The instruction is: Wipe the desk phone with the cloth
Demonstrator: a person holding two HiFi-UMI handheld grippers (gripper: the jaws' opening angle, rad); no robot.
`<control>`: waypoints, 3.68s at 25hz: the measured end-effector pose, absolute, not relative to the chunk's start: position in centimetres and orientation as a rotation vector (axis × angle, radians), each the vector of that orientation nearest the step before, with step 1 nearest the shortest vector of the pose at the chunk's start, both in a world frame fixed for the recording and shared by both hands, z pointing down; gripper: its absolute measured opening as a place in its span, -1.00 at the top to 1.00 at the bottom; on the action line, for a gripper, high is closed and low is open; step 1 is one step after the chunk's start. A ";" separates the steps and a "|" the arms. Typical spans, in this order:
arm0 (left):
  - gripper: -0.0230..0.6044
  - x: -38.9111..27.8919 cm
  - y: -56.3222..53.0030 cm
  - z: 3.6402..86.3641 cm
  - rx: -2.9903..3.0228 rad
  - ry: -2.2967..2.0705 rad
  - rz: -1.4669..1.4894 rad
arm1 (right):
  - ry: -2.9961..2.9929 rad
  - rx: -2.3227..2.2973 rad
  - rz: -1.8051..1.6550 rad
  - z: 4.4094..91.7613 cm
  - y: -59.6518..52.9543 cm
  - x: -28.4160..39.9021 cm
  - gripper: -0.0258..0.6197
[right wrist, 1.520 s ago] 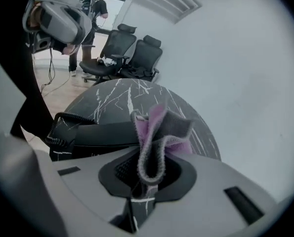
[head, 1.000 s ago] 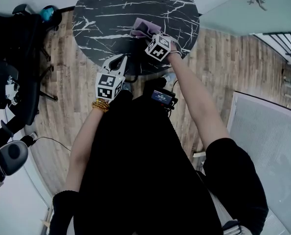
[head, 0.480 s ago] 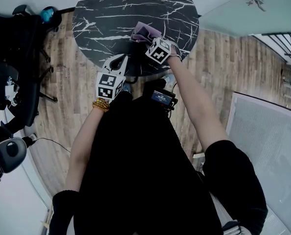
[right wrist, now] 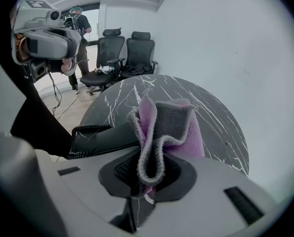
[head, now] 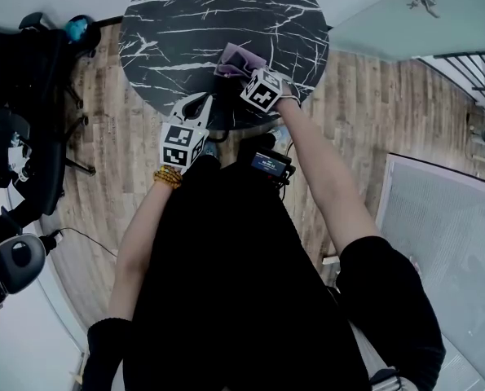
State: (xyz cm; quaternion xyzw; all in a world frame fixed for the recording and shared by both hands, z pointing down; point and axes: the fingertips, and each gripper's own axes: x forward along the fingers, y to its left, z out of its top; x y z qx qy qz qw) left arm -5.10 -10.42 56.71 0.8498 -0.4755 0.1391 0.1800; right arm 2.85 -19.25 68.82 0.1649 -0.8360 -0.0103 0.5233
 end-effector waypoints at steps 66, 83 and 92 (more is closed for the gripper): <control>0.89 -5.1 -10.6 57.2 2.414 -1.311 0.421 | -2.061 0.496 0.201 71.0 -14.3 2.7 0.75; 0.88 -4.3 -10.2 57.3 2.426 -1.292 0.436 | -2.046 0.448 0.222 72.2 -11.9 2.8 0.75; 0.89 -4.2 -10.1 57.5 2.424 -1.292 0.438 | -2.046 0.442 0.238 72.8 -10.9 3.0 0.75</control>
